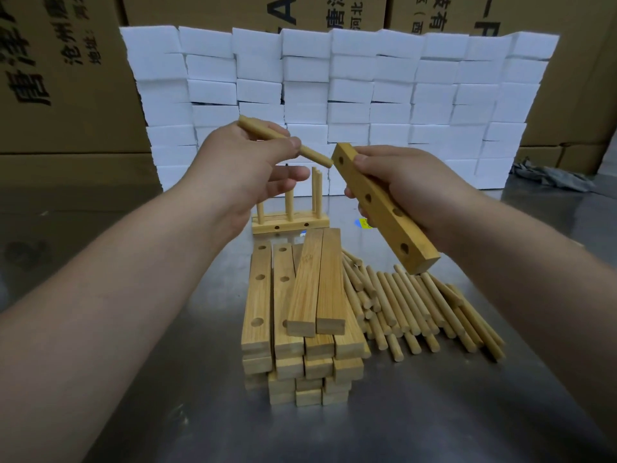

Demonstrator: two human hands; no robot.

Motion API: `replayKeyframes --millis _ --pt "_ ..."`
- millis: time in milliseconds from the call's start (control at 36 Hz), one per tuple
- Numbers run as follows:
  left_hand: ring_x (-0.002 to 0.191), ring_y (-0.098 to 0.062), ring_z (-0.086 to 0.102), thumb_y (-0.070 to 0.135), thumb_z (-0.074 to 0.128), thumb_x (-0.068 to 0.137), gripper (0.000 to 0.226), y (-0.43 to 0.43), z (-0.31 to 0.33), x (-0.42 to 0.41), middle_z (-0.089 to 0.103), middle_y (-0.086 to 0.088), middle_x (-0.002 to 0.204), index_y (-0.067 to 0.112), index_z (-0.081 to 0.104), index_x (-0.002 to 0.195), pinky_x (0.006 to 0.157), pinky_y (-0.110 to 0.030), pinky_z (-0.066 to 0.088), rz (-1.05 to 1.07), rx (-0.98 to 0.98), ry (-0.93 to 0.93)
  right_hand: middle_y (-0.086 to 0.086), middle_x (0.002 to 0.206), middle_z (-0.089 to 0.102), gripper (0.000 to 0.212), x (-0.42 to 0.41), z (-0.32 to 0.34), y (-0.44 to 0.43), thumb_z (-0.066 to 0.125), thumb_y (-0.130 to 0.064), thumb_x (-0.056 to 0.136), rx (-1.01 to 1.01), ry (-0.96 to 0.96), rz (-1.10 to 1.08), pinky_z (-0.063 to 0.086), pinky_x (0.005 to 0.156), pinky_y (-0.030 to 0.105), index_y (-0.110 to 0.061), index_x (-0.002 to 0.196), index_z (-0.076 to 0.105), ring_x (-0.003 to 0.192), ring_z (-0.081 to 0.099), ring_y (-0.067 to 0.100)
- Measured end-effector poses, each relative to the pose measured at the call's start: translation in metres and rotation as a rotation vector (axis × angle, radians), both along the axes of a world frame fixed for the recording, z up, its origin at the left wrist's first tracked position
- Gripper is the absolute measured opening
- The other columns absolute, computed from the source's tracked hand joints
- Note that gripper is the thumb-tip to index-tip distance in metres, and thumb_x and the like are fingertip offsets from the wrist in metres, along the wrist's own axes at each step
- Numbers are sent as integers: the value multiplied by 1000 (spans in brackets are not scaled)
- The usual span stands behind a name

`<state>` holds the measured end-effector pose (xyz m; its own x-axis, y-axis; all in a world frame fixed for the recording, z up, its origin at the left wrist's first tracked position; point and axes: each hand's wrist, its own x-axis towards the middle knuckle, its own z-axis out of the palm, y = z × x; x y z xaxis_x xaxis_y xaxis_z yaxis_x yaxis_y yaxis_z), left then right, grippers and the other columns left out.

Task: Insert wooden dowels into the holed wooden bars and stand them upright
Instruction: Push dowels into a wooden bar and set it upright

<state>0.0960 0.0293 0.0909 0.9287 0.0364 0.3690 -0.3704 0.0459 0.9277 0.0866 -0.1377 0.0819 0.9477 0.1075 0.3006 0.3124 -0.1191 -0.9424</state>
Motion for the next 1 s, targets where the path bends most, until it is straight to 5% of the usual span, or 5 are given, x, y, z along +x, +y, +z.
replayKeyframes --millis 250,528,694,889,1000 --pt "63 -15 70 7 66 83 9 -4 -4 0 68 0 69 15 63 85 58 -22 56 7 24 -30 8 75 63 21 1 0 3 47 -17 95 95 61 10 46 43 18 -12 110 61 45 59 7" --pt "48 -7 58 15 70 79 8 -2 -7 0 65 11 55 23 69 80 50 -18 49 55 183 -38 8 72 63 23 2 0 3 46 -19 96 99 79 -33 46 42 18 -13 114 58 43 58 8" --pt "48 4 54 27 69 80 5 3 -4 -2 62 12 59 31 69 77 43 -12 41 207 508 -184 6 79 64 23 2 -2 3 48 -19 95 41 51 -70 45 43 16 -18 116 58 44 59 3" --pt "75 -6 57 30 60 88 18 1 -7 -3 60 17 76 31 70 103 67 -20 45 346 809 -348 2 77 64 17 -1 0 3 48 -19 95 -44 -26 -85 44 42 15 -27 104 59 45 58 -1" --pt "83 -17 53 30 52 92 22 3 -10 -2 62 1 87 21 69 103 69 -32 43 391 973 -513 -2 66 64 22 -3 0 3 49 -19 94 -95 -59 -65 45 43 14 -31 85 65 44 53 3"
